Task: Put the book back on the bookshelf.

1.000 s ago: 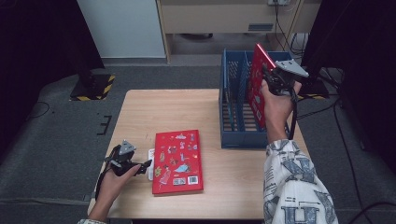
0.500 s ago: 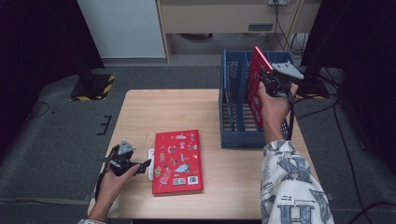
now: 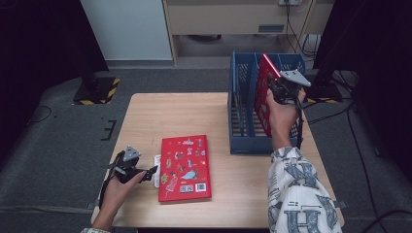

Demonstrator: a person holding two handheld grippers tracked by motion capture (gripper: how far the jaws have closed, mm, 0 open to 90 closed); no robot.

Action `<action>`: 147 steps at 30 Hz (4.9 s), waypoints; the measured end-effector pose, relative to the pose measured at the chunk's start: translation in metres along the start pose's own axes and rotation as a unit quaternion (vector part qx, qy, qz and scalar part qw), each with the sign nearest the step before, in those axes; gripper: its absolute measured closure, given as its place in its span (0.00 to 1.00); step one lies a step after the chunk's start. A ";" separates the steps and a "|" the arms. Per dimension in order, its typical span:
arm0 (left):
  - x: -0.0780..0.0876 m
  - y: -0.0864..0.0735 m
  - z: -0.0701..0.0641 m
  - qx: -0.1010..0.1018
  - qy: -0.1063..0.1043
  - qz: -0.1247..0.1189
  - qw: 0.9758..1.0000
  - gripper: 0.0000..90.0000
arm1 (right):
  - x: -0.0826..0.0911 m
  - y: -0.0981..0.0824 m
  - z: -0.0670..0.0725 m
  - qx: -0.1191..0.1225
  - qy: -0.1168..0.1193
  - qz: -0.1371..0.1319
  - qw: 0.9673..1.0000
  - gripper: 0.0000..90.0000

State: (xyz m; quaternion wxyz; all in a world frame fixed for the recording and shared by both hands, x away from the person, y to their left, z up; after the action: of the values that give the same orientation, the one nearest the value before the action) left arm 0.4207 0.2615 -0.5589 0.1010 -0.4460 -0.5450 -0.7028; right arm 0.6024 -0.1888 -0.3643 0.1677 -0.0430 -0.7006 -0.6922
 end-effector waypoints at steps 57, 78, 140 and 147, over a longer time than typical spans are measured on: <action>0.002 0.000 0.003 0.011 0.002 -0.007 1.000 0.06 | -0.017 -0.043 -0.007 -0.003 0.004 0.013 1.000 0.87; 0.003 0.000 0.003 0.012 0.002 -0.007 1.000 0.06 | -0.018 -0.037 0.000 0.016 -0.012 0.008 1.000 0.89; 0.004 0.002 0.003 0.012 0.002 -0.008 1.000 0.06 | 0.019 -0.037 0.027 0.043 0.021 0.023 0.999 0.19; 0.004 0.001 0.003 0.015 0.003 -0.009 1.000 0.05 | 0.033 -0.046 0.029 0.035 0.040 0.033 0.998 0.16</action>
State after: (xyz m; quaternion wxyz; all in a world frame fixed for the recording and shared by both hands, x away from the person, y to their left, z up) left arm 0.4207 0.2650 -0.5547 0.1032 -0.4374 -0.5588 -0.6970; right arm 0.5527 -0.1675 -0.3984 0.2195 -0.0322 -0.7152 -0.6627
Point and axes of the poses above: each handheld gripper's, and its own axes: x roughly backward along the jaws, y roughly out of its top, z roughly to its left, the point moved 8 cm from there along -x, roughly forward along the jaws, and after that the axes turned 5 degrees about z, right-handed, at the moved point
